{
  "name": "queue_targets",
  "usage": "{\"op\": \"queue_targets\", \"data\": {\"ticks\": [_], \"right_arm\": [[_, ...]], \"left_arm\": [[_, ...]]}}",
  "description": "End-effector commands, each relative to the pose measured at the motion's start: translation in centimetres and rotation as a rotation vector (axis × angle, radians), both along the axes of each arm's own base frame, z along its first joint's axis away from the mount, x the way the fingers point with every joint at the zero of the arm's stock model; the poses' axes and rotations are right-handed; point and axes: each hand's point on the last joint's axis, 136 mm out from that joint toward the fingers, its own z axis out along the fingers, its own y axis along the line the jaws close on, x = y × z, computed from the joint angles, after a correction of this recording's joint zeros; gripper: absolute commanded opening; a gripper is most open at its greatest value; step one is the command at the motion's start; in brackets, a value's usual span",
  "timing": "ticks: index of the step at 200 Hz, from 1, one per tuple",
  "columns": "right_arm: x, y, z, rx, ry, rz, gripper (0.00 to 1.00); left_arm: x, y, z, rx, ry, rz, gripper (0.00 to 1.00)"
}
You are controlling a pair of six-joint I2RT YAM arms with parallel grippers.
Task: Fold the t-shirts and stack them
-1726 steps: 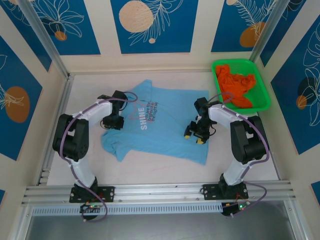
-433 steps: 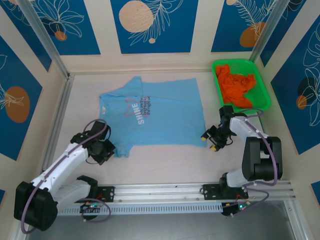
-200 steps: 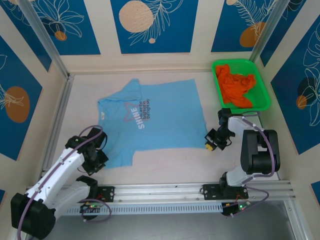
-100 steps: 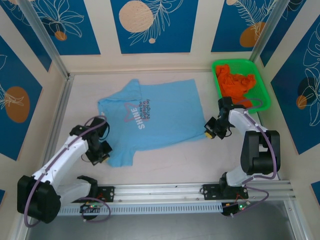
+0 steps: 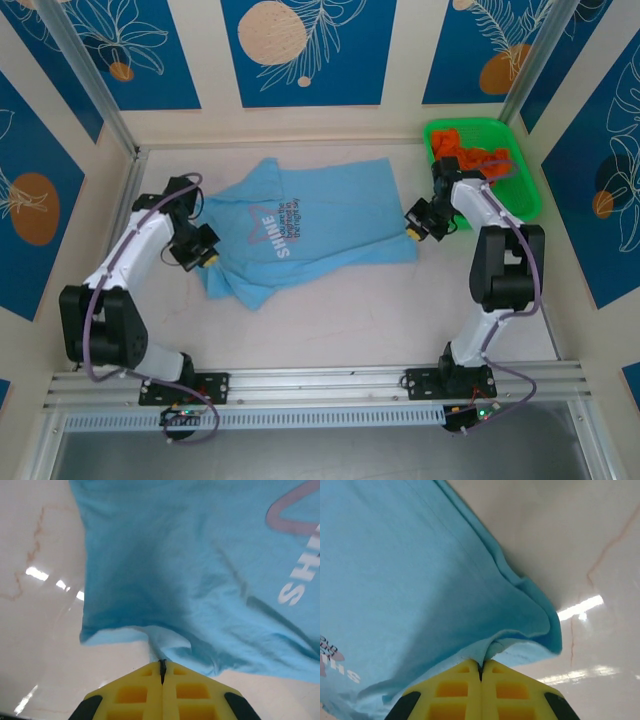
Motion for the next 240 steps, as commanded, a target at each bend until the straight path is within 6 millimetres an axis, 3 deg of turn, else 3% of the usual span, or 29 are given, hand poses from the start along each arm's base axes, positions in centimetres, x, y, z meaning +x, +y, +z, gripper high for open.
{"op": "queue_targets", "data": {"ticks": [1, 28, 48, 70, 101, 135, 164, 200, 240], "right_arm": [[1.1, -0.1, -0.4, -0.020, 0.046, -0.018, 0.00], [2.3, 0.0, -1.7, -0.020, 0.091, -0.020, 0.00], [2.7, 0.6, -1.9, -0.001, 0.099, -0.011, 0.00], [2.0, 1.2, -1.5, 0.012, 0.080, 0.009, 0.00], [-1.6, 2.6, -0.8, 0.074, 0.049, 0.051, 0.00], [-8.5, 2.5, -1.5, 0.060, 0.078, 0.096, 0.00], [-13.4, 2.6, -2.7, 0.078, 0.140, 0.109, 0.00], [-17.6, 1.2, -4.0, 0.011, 0.226, 0.097, 0.00], [-18.7, 0.5, -4.2, -0.020, 0.226, 0.060, 0.00]], "left_arm": [[2.7, 0.1, 0.1, -0.032, -0.014, -0.028, 0.00], [4.7, 1.1, -0.3, -0.026, -0.004, -0.012, 0.00], [6.0, 0.6, 0.2, -0.078, -0.020, -0.028, 0.00], [5.2, 0.0, 0.6, -0.111, -0.022, -0.056, 0.00], [-0.2, -0.8, 0.7, -0.149, 0.002, -0.082, 0.00], [-8.5, -1.0, -0.6, -0.154, 0.058, -0.024, 0.00], [-13.7, 0.1, -0.9, -0.103, 0.057, 0.052, 0.00], [-17.8, 1.3, -0.7, -0.039, 0.093, 0.076, 0.00], [-20.0, 2.0, -1.0, -0.002, 0.122, 0.082, 0.00]]}}
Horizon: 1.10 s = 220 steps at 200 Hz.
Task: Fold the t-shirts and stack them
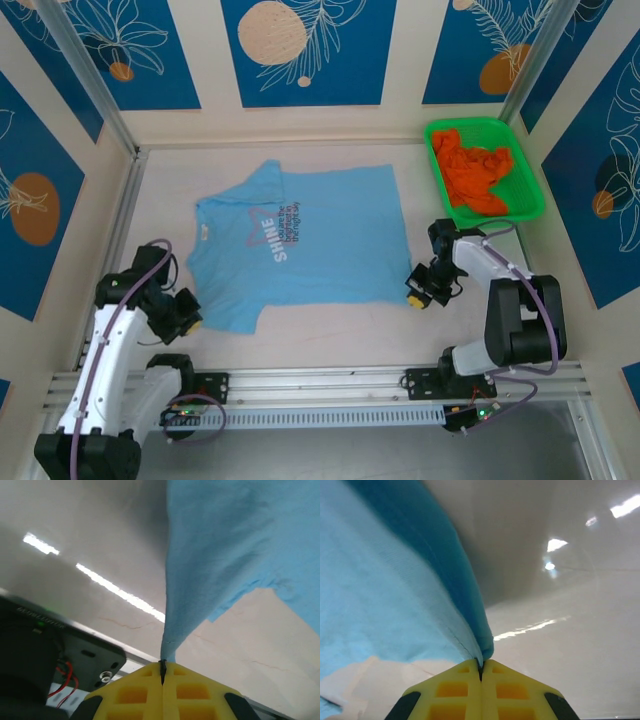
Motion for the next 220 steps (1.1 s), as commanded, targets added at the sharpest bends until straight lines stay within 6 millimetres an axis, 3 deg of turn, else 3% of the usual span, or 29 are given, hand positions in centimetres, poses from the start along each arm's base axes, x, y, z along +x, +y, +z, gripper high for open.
{"op": "queue_targets", "data": {"ticks": [1, 27, 50, 116, 146, 170, 220], "right_arm": [[-1.0, -0.6, 0.4, -0.034, 0.006, -0.019, 0.00], [-0.8, -0.6, 0.4, -0.033, 0.011, -0.019, 0.00], [0.5, -0.5, 1.4, -0.027, -0.034, -0.013, 0.00], [8.6, 0.3, 5.6, -0.019, -0.141, 0.022, 0.00], [11.9, 0.3, 5.7, -0.039, -0.133, 0.051, 0.00], [14.7, 0.2, 5.1, -0.064, -0.119, 0.072, 0.00], [18.0, -0.4, 2.3, -0.109, -0.056, 0.078, 0.00]], "left_arm": [[-2.8, 0.5, -1.0, 0.030, 0.105, 0.022, 0.00], [-1.9, -0.5, -1.3, -0.028, 0.083, 0.024, 0.00], [0.3, -0.6, -0.7, -0.033, 0.057, 0.005, 0.00], [9.8, -0.1, 3.2, -0.004, -0.036, -0.039, 0.00], [14.6, 0.4, 4.8, 0.001, -0.078, -0.063, 0.00], [17.4, 0.7, 4.0, -0.018, -0.069, -0.058, 0.00], [22.5, 1.3, 1.0, -0.052, -0.027, -0.050, 0.00]]}}
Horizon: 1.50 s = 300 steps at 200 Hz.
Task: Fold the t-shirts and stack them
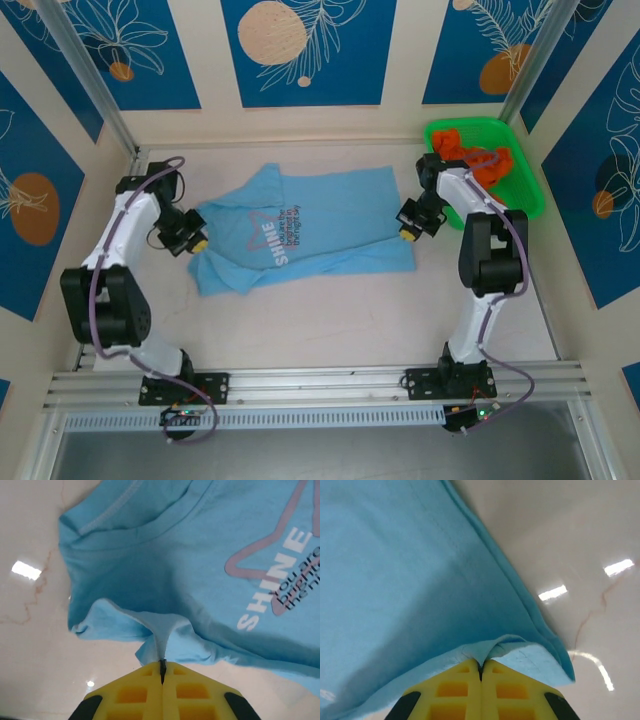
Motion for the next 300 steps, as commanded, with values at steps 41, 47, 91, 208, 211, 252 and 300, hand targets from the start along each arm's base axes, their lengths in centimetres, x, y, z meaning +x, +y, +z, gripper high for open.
{"op": "queue_targets", "data": {"ticks": [41, 47, 91, 208, 211, 252, 300], "right_arm": [[1.9, -1.4, -0.4, -0.039, 0.056, -0.035, 0.12], [2.1, -1.6, -0.1, -0.042, 0.050, -0.046, 0.23], [1.4, -1.4, 4.0, 0.006, -0.079, -0.091, 0.57], [-5.7, 6.0, -0.4, 0.222, -0.065, 0.026, 0.37], [-5.7, 6.0, -0.5, 0.220, -0.060, 0.024, 0.37], [-5.8, 5.6, -2.0, 0.183, -0.007, -0.002, 0.37], [-5.7, 4.9, -2.8, 0.141, 0.022, -0.009, 0.37]], "left_arm": [[7.4, 1.1, 1.0, -0.017, -0.094, 0.030, 0.25], [8.0, 1.1, 1.4, -0.024, -0.110, 0.035, 0.32], [7.5, 1.5, 5.3, 0.025, -0.228, 0.056, 0.73], [-10.0, -2.3, -6.9, -0.062, -0.064, 0.087, 0.59], [-10.0, -2.3, -7.0, -0.059, -0.066, 0.089, 0.58], [-8.3, -1.6, -8.9, -0.020, -0.092, 0.104, 0.56], [-5.8, -0.8, -10.0, 0.031, -0.111, 0.081, 0.43]]}}
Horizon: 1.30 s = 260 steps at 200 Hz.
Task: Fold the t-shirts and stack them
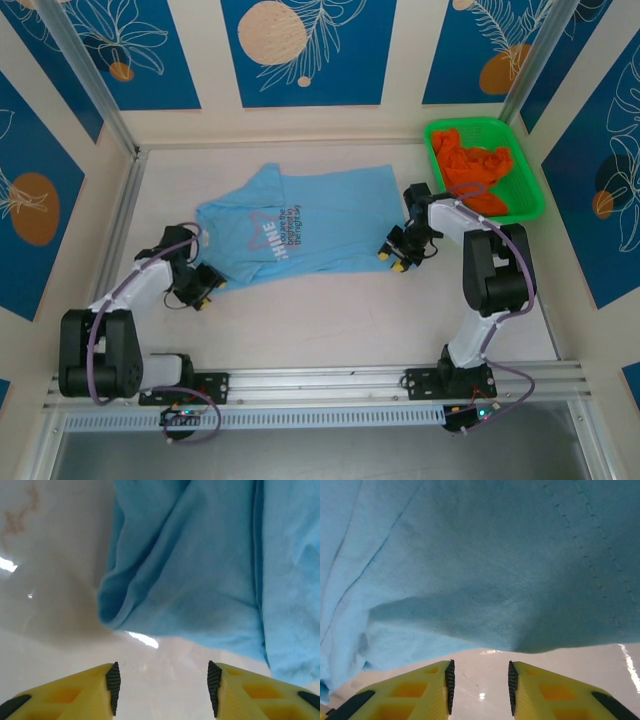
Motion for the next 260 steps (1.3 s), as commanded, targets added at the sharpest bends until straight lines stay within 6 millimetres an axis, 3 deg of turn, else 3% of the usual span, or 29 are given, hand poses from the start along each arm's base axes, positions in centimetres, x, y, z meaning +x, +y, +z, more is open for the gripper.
{"op": "queue_targets", "data": {"ticks": [1, 36, 82, 153, 192, 214, 246, 260], "right_arm": [[0.4, -0.2, 0.0, -0.020, 0.019, -0.013, 0.37], [-0.2, -1.0, -1.2, -0.052, 0.062, -0.020, 0.37], [-1.2, -3.3, -2.8, -0.135, 0.156, 0.004, 0.38], [-2.7, -5.8, -3.1, -0.232, 0.186, 0.049, 0.42], [-4.4, -5.9, -3.2, -0.226, 0.208, 0.050, 0.44], [-5.7, -6.0, -3.0, -0.224, 0.210, 0.041, 0.45], [-7.2, -6.0, -2.3, -0.206, 0.217, 0.009, 0.52], [-7.1, -5.9, -1.4, -0.179, 0.173, -0.026, 0.55]], "left_arm": [[2.1, 1.0, -0.1, 0.061, -0.050, -0.007, 0.42], [1.9, 2.4, -1.6, 0.155, 0.021, -0.041, 0.26], [2.2, 4.9, -1.4, 0.303, 0.095, -0.094, 0.00], [2.3, 7.8, 0.7, 0.444, 0.181, -0.190, 0.00], [0.9, 8.0, -0.4, 0.454, 0.239, -0.225, 0.00], [0.1, 8.2, -0.6, 0.465, 0.253, -0.230, 0.07], [0.3, 8.1, 0.5, 0.460, 0.235, -0.222, 0.44], [0.9, 8.0, 1.7, 0.456, 0.205, -0.208, 0.50]]}}
